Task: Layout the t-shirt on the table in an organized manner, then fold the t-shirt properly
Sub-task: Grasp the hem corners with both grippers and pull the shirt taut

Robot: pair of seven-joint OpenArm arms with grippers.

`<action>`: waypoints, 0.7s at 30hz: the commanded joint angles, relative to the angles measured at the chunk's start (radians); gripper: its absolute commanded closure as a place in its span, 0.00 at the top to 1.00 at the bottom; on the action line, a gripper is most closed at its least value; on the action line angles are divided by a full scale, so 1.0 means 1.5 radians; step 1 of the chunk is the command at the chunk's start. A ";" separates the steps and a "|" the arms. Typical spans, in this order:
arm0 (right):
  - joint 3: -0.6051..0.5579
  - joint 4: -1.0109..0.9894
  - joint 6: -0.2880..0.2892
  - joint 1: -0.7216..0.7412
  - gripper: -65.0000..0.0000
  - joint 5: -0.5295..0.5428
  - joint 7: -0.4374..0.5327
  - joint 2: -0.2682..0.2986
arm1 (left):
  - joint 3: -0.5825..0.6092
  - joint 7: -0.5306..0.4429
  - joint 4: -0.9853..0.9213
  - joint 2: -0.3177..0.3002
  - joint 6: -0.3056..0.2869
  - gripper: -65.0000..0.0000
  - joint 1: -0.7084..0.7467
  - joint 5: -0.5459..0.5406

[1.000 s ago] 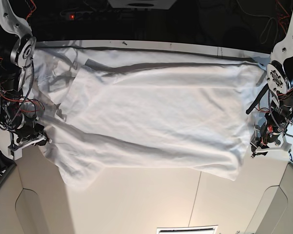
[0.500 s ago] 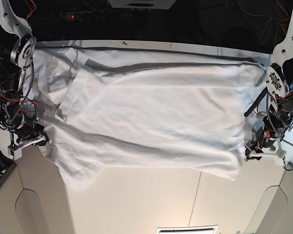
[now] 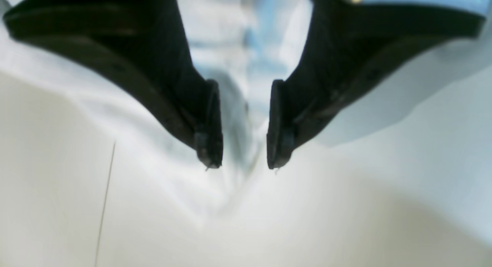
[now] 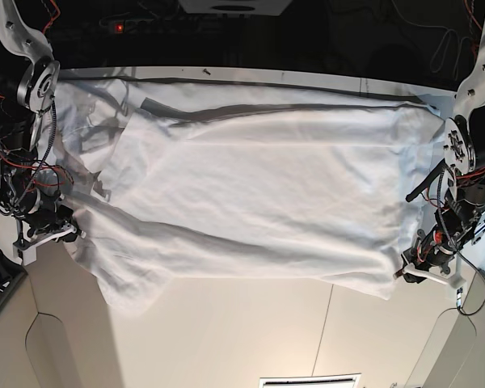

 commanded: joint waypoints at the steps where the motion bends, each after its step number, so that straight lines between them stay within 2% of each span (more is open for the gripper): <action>1: 0.001 0.009 0.010 0.018 0.00 0.008 0.011 0.009 | 0.000 -0.042 0.008 -0.011 0.002 0.35 -0.019 0.001; 4: 0.001 0.009 0.010 0.012 0.00 0.008 0.011 0.010 | 0.000 -0.116 0.008 -0.012 0.001 0.35 -0.012 0.038; 8: 0.001 0.009 0.010 0.007 0.00 0.008 0.011 0.009 | 0.000 -0.123 0.009 -0.010 0.002 0.35 -0.013 0.061; 9: 0.001 0.009 0.010 0.008 0.00 0.008 0.011 0.009 | 0.000 -0.111 0.008 -0.010 0.002 0.35 -0.013 0.052; 10: 0.001 0.009 0.010 0.009 0.00 0.008 0.011 0.010 | 0.000 -0.088 0.009 -0.010 0.021 0.35 -0.013 0.034; 12: 0.001 0.009 0.010 0.009 0.00 0.008 0.011 0.009 | 0.000 -0.029 0.008 -0.011 0.085 0.35 -0.013 -0.034; 13: 0.001 0.009 0.010 0.009 0.00 0.008 0.011 0.009 | 0.000 -0.009 0.008 -0.011 0.091 0.35 -0.013 -0.058; 16: 0.000 0.009 0.010 0.009 0.00 0.024 0.011 0.010 | 0.000 0.025 0.008 -0.011 0.057 0.35 -0.012 -0.087; 21: 0.000 0.009 0.025 0.009 0.00 0.036 0.010 0.010 | -0.004 0.047 0.008 -0.010 0.040 0.35 -0.012 -0.108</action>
